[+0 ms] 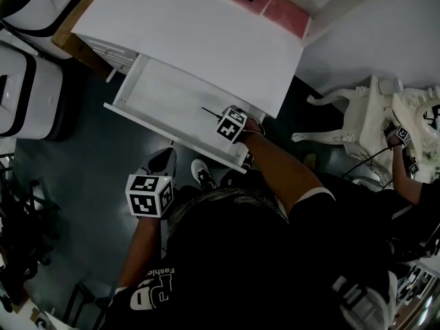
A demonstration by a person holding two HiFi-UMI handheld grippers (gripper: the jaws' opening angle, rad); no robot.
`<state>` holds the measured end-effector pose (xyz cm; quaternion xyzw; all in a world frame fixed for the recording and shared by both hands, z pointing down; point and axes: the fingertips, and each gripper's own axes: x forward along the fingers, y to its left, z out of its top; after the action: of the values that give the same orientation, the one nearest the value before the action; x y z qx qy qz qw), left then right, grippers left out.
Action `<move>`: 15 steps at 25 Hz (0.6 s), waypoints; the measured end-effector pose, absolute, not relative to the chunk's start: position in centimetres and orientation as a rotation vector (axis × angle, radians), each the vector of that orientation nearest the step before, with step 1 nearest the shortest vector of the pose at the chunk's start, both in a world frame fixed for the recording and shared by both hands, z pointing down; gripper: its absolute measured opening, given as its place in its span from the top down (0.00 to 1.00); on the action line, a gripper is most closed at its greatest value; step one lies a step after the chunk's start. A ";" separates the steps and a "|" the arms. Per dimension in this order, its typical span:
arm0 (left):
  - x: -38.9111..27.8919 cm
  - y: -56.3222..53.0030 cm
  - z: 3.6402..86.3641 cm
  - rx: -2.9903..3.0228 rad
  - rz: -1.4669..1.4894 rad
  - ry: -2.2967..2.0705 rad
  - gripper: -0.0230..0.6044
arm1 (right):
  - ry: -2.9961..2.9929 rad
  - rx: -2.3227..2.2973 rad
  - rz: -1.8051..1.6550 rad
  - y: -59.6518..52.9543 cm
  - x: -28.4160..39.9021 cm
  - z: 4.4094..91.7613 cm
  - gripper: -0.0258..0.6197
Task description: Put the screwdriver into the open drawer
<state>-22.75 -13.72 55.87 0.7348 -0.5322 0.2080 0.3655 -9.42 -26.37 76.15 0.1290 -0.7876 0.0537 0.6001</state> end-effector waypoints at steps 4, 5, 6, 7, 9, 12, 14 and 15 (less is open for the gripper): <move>-22.3 -13.8 55.1 1.915 0.523 -1.365 0.94 | -1.879 0.354 0.164 -26.1 -9.3 73.9 0.76; -22.2 -13.9 54.9 1.920 0.521 -1.363 0.94 | -1.892 0.369 0.176 -26.1 -9.2 73.3 0.76; -22.1 -14.0 54.8 1.926 0.520 -1.361 0.94 | -1.905 0.382 0.186 -26.1 -9.1 72.7 0.77; -22.1 -14.1 54.7 1.930 0.521 -1.360 0.94 | -1.918 0.394 0.195 -26.0 -8.9 72.1 0.77; -22.0 -14.3 54.5 1.940 0.523 -1.358 0.94 | -1.946 0.423 0.209 -26.0 -8.7 70.9 0.78; -21.7 -14.5 54.1 1.958 0.523 -1.357 0.94 | -1.998 0.489 0.255 -25.9 -8.2 68.7 0.80; -21.5 -14.6 53.8 1.970 0.525 -1.356 0.94 | -2.039 0.536 0.315 -25.4 -7.9 67.1 0.80; -21.5 -14.7 53.6 1.977 0.526 -1.354 0.94 | -2.065 0.560 0.343 -25.2 -7.8 66.2 0.81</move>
<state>-21.46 -14.73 53.58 0.7585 -0.5195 0.2020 0.3376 -7.84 -25.16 66.20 0.2283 -0.8419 0.1399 0.4684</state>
